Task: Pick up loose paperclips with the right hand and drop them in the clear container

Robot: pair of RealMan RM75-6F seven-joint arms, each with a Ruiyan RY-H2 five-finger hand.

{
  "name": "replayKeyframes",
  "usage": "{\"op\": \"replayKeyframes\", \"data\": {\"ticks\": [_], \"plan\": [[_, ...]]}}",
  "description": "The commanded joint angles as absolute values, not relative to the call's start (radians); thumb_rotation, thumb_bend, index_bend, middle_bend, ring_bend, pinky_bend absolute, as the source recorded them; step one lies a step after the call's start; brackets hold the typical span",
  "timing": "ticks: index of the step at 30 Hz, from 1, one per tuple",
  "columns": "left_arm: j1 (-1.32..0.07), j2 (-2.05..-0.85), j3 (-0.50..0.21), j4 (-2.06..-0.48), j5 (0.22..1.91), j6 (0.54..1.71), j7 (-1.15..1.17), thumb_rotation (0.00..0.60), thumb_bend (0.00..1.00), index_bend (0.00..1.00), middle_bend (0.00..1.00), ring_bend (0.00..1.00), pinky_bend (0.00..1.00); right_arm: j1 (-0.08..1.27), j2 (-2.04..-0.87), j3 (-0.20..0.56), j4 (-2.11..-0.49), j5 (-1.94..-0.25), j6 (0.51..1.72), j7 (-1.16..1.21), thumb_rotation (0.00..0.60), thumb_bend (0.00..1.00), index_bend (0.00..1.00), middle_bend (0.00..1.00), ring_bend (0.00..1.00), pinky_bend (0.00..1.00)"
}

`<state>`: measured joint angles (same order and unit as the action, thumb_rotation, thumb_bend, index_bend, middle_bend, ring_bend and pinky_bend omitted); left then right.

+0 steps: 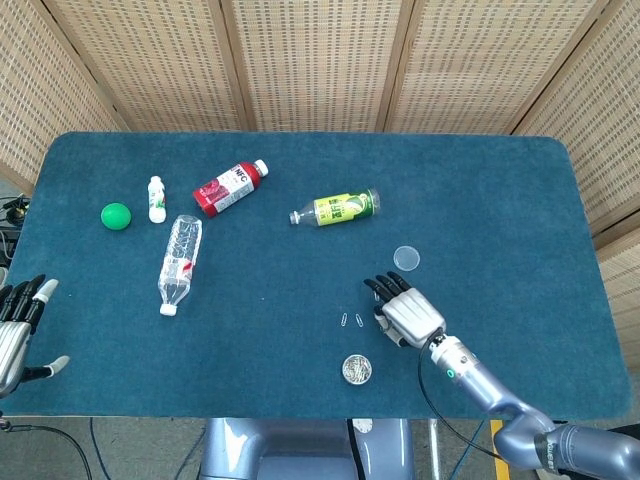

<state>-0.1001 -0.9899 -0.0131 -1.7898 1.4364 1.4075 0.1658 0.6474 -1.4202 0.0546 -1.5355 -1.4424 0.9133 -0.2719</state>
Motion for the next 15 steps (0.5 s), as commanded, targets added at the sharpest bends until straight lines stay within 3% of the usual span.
{"op": "replayKeyframes", "data": {"ticks": [1,7,15], "plan": [[-0.1,-0.99,-0.013,-1.79,1.437,1.407,0.166,0.6,0.0,0.0,0.0,0.0,0.0,0.666,-1.366,0.034,-1.628,-1.495,0.906,-0.28,0.6,0.42,0.61,0.06,0.0,0.0],[-0.1,-0.99,-0.011,-1.792,1.439,1.407,0.166,0.6,0.0,0.0,0.0,0.0,0.0,0.704,-1.387,0.014,-1.656,-1.551,0.866,-0.257,0.6,0.42,0.62,0.07,0.0,0.0],[-0.102,-0.983,-0.014,-1.788,1.433,1.4,0.149,0.6,0.0,0.0,0.0,0.0,0.0,0.726,-1.435,0.022,-1.653,-1.502,0.828,-0.329,0.6,0.42,0.62,0.07,0.0,0.0]]}}
